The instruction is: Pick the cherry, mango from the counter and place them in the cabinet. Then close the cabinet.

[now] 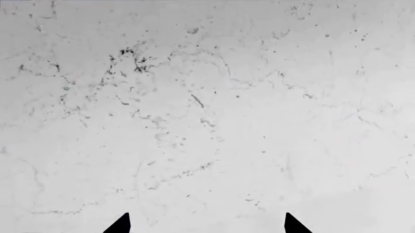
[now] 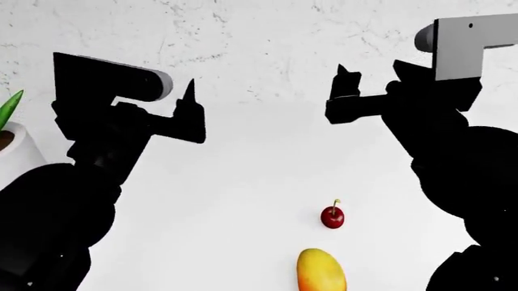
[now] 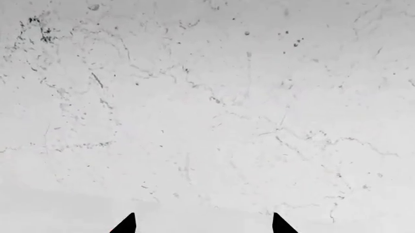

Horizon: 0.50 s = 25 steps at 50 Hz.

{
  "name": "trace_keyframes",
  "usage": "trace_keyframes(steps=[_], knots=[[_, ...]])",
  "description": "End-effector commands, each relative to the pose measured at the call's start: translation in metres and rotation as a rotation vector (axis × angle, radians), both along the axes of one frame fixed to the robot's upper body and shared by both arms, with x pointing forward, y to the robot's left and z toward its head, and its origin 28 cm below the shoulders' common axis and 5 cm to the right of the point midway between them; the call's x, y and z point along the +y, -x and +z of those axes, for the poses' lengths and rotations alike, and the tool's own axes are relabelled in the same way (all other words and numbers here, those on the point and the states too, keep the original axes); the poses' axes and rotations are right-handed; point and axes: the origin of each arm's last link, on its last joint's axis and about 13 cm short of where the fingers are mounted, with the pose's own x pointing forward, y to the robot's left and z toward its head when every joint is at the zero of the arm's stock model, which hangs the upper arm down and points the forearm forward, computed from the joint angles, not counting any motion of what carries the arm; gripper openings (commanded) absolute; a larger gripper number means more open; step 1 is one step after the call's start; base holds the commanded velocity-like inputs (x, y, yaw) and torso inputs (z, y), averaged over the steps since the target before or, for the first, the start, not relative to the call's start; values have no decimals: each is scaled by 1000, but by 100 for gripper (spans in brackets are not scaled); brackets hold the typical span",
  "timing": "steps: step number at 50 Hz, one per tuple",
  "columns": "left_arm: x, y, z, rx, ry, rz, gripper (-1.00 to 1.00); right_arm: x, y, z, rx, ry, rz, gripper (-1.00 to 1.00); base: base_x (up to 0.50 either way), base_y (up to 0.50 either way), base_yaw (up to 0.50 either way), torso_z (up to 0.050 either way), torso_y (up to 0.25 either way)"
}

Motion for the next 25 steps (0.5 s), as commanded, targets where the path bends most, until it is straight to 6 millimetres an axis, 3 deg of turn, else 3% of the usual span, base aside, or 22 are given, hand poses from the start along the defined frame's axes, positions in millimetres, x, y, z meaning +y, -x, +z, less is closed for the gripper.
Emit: trace_keyframes(steps=[1,8,19,25], knots=[[-9,13,3,193,-123,-265,100,-23,20,29,215,67,155,100,0,0,0,0,0],[-20,31,11,346,-211,-515,100,-28,23,33,289,93,157,100,0,0,0,0,0],[-31,36,11,437,-271,-600,100,-30,32,29,399,39,207,100,0,0,0,0,0],[-39,40,12,477,-301,-654,100,-35,29,48,417,37,208,100,0,0,0,0,0]])
